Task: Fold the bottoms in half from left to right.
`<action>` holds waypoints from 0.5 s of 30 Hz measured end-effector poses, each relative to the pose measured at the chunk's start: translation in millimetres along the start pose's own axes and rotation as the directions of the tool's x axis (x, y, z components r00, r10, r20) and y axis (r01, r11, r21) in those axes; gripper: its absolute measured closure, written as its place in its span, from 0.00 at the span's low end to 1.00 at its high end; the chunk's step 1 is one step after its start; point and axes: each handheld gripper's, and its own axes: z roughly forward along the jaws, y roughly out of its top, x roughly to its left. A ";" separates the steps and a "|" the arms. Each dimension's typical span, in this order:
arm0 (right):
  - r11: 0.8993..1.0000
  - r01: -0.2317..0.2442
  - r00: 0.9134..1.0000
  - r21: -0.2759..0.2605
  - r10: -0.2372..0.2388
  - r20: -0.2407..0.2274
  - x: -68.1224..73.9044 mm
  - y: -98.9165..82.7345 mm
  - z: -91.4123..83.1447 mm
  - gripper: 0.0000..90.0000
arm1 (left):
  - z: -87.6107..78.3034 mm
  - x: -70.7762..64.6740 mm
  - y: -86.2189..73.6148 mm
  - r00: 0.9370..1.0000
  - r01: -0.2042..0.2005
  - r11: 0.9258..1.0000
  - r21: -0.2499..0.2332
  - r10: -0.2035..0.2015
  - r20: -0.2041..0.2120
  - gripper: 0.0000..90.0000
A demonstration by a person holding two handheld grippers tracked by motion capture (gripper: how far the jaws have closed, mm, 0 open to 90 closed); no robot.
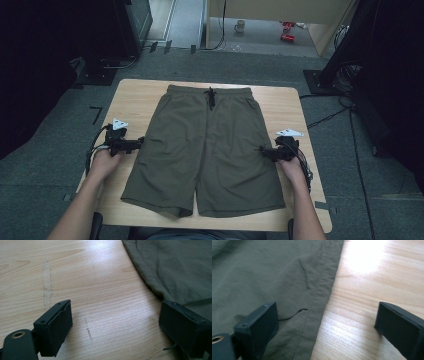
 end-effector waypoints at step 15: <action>1.000 -0.017 1.000 0.002 0.017 0.018 0.6 -2.6 -2.4 0.02 | 0.0 0.0 0.0 1.000 0.000 1.000 -0.001 0.000 -0.001 0.13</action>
